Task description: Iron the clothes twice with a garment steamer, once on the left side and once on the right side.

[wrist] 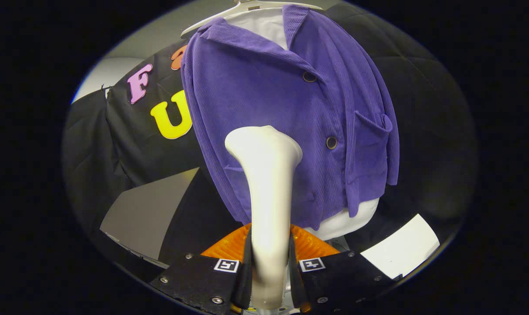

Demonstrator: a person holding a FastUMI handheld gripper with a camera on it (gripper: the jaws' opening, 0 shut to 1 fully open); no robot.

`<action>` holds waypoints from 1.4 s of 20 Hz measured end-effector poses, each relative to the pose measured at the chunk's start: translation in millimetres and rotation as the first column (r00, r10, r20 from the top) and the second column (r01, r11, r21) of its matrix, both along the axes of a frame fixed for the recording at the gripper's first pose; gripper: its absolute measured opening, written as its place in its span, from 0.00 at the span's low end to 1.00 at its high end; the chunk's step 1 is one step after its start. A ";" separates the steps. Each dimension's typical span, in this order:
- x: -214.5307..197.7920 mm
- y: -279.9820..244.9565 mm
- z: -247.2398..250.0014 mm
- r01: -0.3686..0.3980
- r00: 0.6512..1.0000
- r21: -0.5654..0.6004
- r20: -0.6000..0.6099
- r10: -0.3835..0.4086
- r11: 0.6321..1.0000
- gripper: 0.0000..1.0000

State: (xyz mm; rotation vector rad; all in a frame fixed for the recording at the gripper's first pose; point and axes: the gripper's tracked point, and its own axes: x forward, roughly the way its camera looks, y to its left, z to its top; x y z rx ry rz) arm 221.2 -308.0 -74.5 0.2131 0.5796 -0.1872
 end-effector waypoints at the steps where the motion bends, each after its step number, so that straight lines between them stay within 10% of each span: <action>1: -4.4 -0.2 -8.4 0.006 1.000 0.002 -0.012 -0.006 1.000 0.36; 21: -55.3 -11.9 -180.5 0.101 0.959 0.055 -0.270 -0.083 0.993 0.36; 28: -71.3 -8.1 -132.5 0.093 0.981 0.090 -0.177 -0.076 0.992 0.36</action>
